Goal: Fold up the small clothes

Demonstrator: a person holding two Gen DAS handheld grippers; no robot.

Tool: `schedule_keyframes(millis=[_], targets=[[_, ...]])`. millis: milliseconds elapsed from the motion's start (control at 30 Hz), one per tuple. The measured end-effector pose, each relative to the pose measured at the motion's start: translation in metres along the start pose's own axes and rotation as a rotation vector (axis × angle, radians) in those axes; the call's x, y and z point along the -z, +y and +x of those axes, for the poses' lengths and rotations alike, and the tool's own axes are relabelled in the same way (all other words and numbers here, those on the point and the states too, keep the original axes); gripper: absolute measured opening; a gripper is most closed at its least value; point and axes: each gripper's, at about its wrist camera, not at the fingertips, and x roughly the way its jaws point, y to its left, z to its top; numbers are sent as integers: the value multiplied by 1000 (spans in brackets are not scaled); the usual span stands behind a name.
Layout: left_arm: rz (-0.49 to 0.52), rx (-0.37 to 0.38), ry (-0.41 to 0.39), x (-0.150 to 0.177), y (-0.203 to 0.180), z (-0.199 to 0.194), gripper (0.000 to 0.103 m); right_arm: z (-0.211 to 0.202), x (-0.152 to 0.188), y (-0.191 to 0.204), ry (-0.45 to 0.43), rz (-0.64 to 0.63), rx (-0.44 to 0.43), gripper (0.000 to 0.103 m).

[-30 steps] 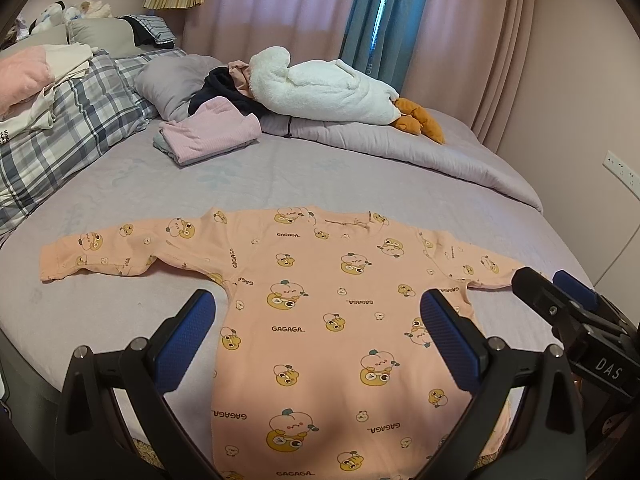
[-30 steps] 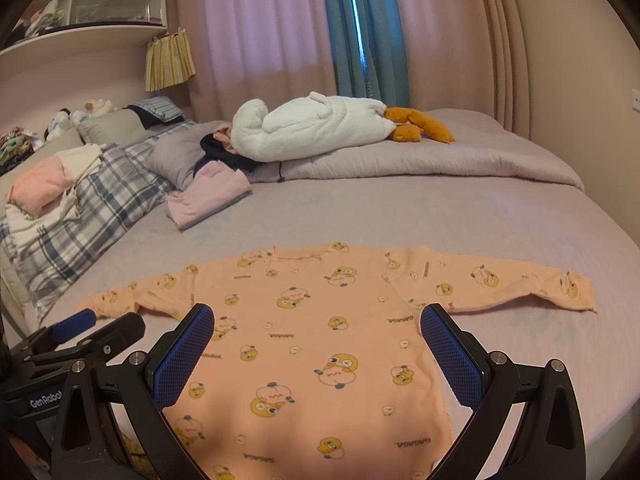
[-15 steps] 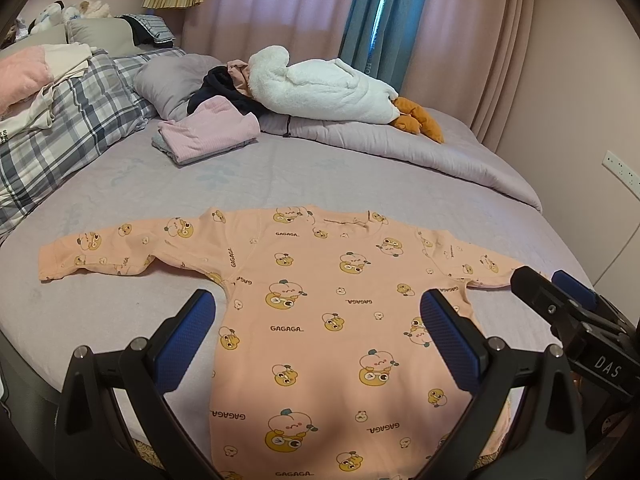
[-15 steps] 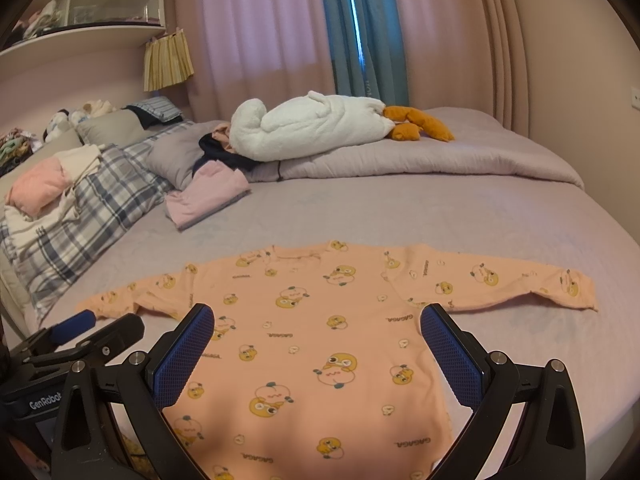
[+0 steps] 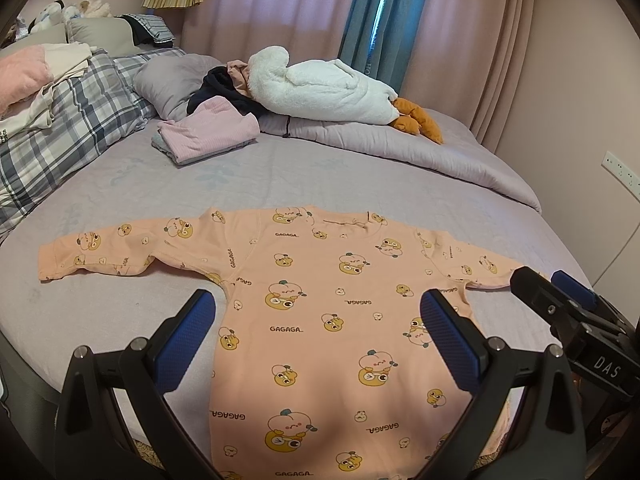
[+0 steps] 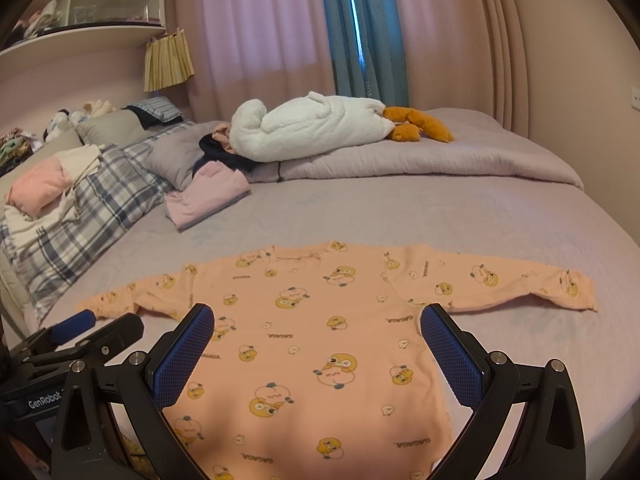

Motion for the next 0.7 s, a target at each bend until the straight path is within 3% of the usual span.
schedule_keyframes(millis=[700], targets=[[-5,-3,11,-2,-4,1,102,0,0,-2,1,1,4,102]])
